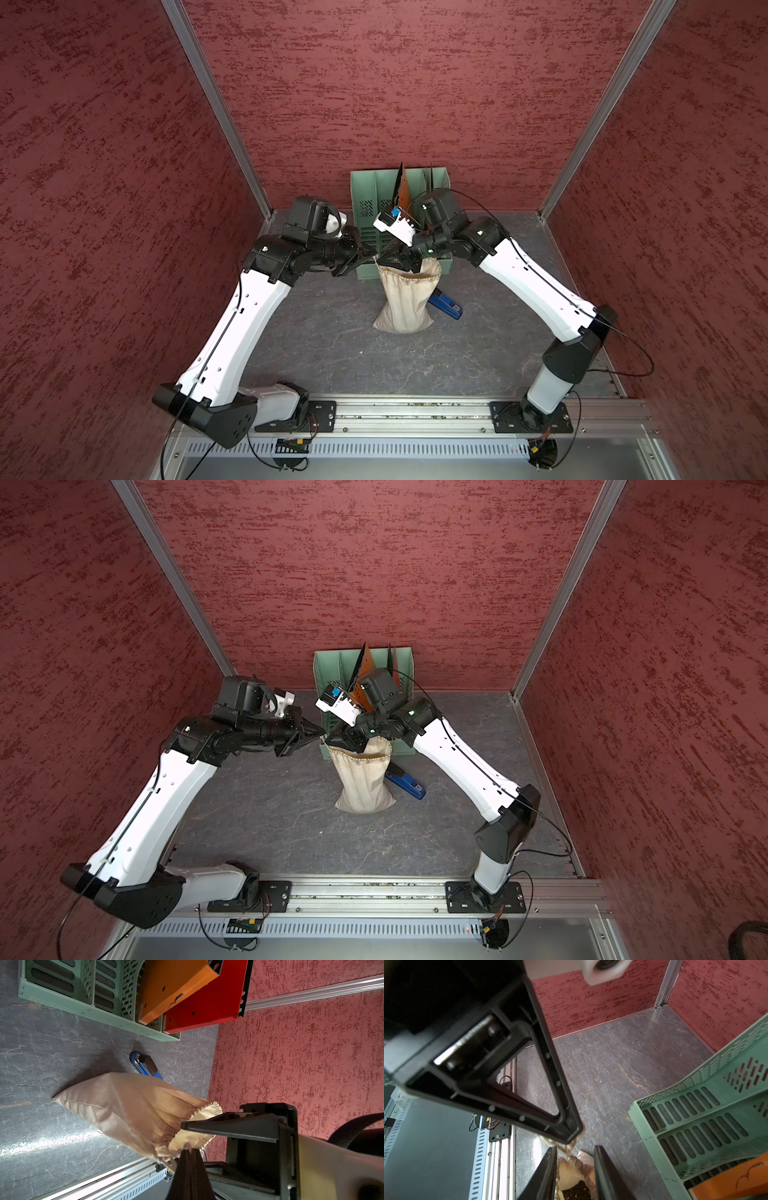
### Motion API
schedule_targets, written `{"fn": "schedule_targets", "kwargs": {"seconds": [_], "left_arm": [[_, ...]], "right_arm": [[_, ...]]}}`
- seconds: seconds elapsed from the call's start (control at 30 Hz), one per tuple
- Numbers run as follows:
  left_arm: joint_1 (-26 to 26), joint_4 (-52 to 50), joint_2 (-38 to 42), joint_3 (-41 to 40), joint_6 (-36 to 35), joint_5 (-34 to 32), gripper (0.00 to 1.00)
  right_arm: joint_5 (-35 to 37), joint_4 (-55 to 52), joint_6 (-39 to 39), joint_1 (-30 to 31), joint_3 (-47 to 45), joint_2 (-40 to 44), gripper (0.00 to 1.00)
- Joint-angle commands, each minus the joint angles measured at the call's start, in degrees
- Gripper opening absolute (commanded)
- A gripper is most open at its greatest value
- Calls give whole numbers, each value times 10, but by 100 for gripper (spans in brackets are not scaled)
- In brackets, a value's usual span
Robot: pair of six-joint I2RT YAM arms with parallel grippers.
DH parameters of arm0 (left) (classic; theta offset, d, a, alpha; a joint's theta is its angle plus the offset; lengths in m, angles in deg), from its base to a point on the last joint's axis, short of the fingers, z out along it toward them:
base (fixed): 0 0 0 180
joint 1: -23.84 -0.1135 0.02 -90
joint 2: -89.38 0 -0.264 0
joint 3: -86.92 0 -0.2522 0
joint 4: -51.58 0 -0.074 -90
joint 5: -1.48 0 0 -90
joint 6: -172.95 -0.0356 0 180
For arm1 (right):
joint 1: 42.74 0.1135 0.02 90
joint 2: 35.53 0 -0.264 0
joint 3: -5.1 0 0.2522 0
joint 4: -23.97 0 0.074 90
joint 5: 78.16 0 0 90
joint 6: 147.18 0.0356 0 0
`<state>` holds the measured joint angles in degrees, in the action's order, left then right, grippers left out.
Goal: Close the soil bag
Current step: Frap the soil bag at the center of the board.
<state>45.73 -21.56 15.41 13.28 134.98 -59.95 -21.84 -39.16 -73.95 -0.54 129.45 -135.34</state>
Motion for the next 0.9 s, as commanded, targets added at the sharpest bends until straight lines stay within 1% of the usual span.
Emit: {"fn": "schedule_targets", "kwargs": {"seconds": [0.0, 0.17, 0.33, 0.47, 0.57, 0.77, 0.87], "left_arm": [[2, 9, 1, 19, -7, 3, 0], [1, 9, -2, 22, -7, 6, 0], [-1, 10, -5, 23, -9, 8, 0], [-7, 13, -3, 20, -9, 11, 0], [-10, 14, -5, 20, -10, 15, 0], [-14, 15, -7, 21, -13, 21, 0], [-15, 15, -8, 21, -14, 23, 0]], "right_arm": [[-2, 15, -6, 7, -1, -7, 32], [4, 16, -7, 16, 1, -18, 28], [13, 10, -11, 21, 1, -17, 26], [34, 10, -9, 21, -22, 5, 27], [54, 27, -2, 18, -42, 33, 31], [5, 27, 20, 16, -20, 38, 35], [0, 17, 20, 17, -9, 29, 36]]}}
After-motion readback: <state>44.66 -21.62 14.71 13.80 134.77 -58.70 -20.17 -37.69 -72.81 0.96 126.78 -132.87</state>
